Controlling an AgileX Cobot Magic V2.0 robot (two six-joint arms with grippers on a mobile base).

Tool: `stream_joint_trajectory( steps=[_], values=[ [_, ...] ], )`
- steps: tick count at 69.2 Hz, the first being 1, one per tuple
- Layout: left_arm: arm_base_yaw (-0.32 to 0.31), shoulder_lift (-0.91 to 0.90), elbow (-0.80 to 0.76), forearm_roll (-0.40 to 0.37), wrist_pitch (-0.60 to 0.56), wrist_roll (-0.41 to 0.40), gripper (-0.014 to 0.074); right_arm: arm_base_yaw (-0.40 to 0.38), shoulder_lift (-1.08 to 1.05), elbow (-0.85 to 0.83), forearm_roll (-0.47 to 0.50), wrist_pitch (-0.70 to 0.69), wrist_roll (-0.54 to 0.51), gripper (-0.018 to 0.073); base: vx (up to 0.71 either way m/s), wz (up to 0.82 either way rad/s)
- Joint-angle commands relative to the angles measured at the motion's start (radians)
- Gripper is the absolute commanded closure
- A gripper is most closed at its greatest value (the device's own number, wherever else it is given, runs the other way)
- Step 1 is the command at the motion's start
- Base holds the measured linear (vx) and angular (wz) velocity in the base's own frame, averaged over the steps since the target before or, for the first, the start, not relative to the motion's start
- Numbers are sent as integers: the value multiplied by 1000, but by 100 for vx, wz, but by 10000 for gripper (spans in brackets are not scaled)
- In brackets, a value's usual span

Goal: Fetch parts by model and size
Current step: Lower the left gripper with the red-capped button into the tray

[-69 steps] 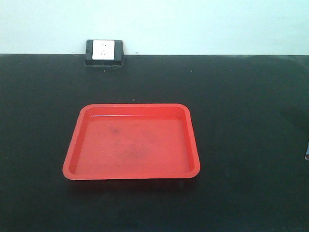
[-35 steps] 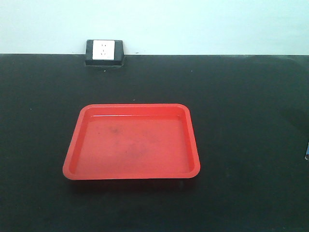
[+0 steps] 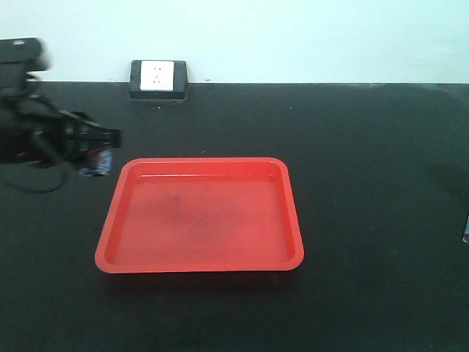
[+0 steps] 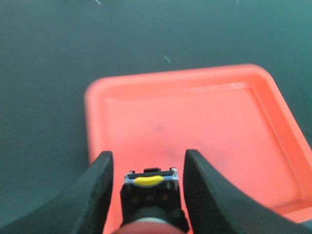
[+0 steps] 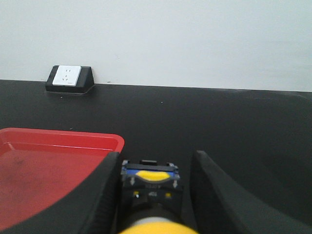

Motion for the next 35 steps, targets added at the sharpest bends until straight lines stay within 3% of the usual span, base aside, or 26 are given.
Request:
stream_joint_trajectory(
  steps=[1,15,35],
  values=[
    [-44,76,-115,3,-22,-35,603,-2,6,-27,-3,-78,-6,564,0,0],
    [-86,259,-248,58,19,-129,603,-2,6,-27,-3,-78,-6,564,0,0],
    [-111,441,-260,107,3,-236,603,-2,6,-27,-3,-77,-6,564,0,0]
  ],
)
